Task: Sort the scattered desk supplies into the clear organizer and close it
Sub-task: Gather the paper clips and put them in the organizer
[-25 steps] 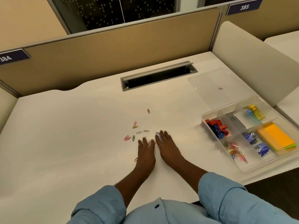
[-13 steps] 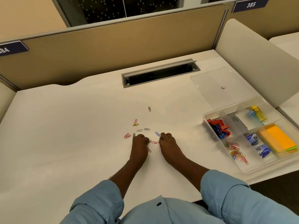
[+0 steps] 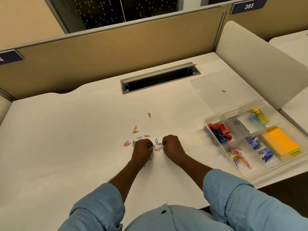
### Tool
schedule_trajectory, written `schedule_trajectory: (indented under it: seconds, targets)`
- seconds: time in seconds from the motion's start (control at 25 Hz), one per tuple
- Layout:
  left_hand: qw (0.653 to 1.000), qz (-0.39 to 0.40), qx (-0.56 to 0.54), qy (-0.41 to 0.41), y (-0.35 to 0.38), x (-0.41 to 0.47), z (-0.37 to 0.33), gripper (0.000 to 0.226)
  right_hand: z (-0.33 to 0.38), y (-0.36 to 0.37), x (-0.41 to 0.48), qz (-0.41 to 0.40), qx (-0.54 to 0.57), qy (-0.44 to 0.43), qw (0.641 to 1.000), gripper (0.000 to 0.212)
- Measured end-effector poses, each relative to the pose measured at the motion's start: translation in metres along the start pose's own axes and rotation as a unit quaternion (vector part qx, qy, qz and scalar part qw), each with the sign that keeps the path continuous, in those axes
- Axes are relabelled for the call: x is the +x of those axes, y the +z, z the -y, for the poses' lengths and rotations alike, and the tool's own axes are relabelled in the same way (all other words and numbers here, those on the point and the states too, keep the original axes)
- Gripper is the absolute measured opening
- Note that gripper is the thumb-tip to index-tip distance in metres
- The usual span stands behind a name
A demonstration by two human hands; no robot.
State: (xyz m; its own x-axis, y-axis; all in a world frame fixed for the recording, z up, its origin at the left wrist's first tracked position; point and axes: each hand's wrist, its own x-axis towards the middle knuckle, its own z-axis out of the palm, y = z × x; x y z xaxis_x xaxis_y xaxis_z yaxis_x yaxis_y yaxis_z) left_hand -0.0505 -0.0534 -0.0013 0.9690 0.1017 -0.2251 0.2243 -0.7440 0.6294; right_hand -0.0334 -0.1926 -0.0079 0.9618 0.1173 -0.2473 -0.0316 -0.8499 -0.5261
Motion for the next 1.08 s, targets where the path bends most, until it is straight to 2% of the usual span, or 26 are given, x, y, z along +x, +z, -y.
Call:
schedule_trajectory:
  seconds: [0.16, 0.32, 0.4, 0.48, 0.72, 0.84, 0.96, 1.08]
  targets:
    - [0.997, -0.035, -0.065, -0.030, -0.004, -0.002, -0.004, 0.010, -0.007, -0.009, -0.007, -0.074, 0.189, 0.073, 0.976, 0.017]
    - [0.986, -0.073, -0.136, -0.057, -0.009, -0.003, -0.028, 0.015, -0.006, -0.022, -0.014, -0.089, 0.372, 0.187, 0.905, 0.017]
    - [0.975, -0.071, -0.203, -0.060, -0.009, -0.004, -0.050, 0.016, -0.006, -0.034, -0.021, -0.083, 0.441, 0.200, 0.871, 0.019]
    - [0.958, -0.045, -0.277, -0.054, -0.006, -0.007, -0.076, 0.020, -0.009, -0.050, -0.032, -0.085, 0.482, 0.189, 0.851, 0.023]
    - [0.913, 0.061, -0.398, -0.063, 0.023, -0.025, -0.158, 0.017, -0.056, -0.108, -0.068, -0.125, 0.530, 0.169, 0.821, 0.016]
    - [0.917, 0.107, -0.382, -0.040, 0.042, -0.034, -0.187, 0.014, -0.085, -0.130, -0.082, -0.157, 0.528, 0.194, 0.812, 0.012]
    - [0.939, 0.131, -0.317, 0.013, 0.067, -0.044, -0.210, 0.015, -0.116, -0.145, -0.095, -0.174, 0.473, 0.226, 0.834, 0.010]
    - [0.961, 0.132, -0.225, 0.087, 0.094, -0.055, -0.225, 0.015, -0.138, -0.152, -0.107, -0.192, 0.342, 0.246, 0.886, 0.009]
